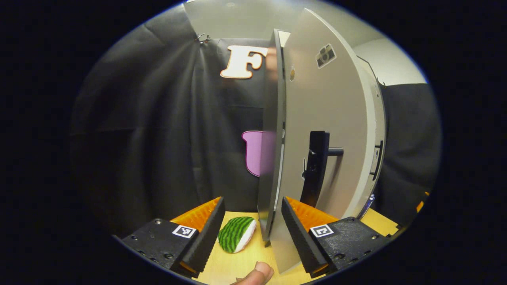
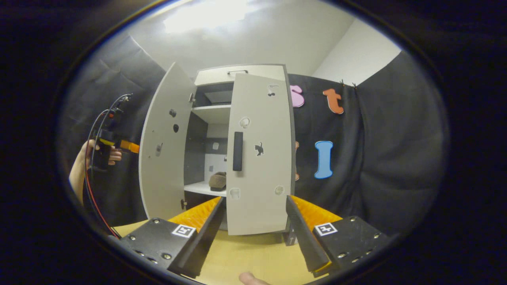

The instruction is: Grab one shoe with the right hand and put it into the shoe cabinet, grab the other shoe with the left hand and put it into the shoe cabinet; then close the right door with the right hand and the left door with the left hand.

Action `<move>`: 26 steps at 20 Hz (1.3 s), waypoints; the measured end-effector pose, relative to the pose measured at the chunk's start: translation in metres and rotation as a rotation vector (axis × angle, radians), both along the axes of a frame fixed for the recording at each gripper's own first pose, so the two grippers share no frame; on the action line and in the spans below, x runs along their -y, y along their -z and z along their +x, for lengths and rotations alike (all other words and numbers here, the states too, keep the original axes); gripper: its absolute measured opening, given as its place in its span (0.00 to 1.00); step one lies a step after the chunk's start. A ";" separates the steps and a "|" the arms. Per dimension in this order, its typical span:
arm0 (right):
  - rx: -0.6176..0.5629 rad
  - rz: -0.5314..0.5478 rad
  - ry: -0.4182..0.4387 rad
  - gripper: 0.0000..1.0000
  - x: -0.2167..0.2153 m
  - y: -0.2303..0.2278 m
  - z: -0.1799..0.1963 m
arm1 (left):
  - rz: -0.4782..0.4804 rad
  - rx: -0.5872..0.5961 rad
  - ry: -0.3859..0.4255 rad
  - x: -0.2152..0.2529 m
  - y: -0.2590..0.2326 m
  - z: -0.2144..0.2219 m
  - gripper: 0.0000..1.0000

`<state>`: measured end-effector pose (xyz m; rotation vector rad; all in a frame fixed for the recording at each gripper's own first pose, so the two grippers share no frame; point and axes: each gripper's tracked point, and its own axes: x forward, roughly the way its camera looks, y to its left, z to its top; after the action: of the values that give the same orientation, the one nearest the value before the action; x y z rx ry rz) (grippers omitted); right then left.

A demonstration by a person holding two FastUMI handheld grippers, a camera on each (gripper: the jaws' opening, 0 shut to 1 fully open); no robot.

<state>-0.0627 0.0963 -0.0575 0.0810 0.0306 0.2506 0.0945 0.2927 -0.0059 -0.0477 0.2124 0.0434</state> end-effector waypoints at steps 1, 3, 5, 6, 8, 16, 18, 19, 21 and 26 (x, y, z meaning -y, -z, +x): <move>0.000 0.010 -0.013 0.94 -0.006 -0.001 -0.002 | 0.010 -0.002 0.001 0.005 0.000 0.000 0.90; -0.001 0.015 -0.026 0.92 -0.009 -0.001 -0.002 | -0.002 -0.006 0.002 0.017 0.001 0.003 0.90; -0.007 0.020 -0.022 0.94 -0.008 0.001 0.000 | -0.009 -0.005 0.016 0.031 -0.001 0.005 0.91; -0.015 0.025 -0.022 0.94 -0.006 0.003 0.001 | -0.008 -0.008 0.023 0.040 -0.001 0.006 0.91; -0.011 0.028 -0.008 0.94 -0.004 0.000 0.003 | -0.010 -0.012 0.025 0.054 0.000 0.009 0.90; -0.044 0.043 0.030 0.93 0.026 0.000 0.032 | -0.016 0.044 0.034 0.105 -0.004 0.038 0.91; -0.064 0.046 0.024 0.93 0.032 0.007 0.035 | -0.017 0.043 0.059 0.123 0.001 0.046 0.88; -0.073 0.050 0.021 0.94 0.034 0.010 0.035 | -0.012 0.026 0.075 0.133 0.008 0.047 0.91; -0.085 0.062 0.032 0.94 0.042 0.016 0.037 | -0.003 0.006 0.097 0.150 0.017 0.050 0.92; -0.099 0.062 0.040 0.91 0.051 0.024 0.038 | 0.022 0.023 0.073 0.168 0.018 0.054 0.92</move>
<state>-0.0245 0.0456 -0.0810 0.1553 0.1198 0.2076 0.1486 0.1246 -0.0242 -0.0182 0.1902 -0.0277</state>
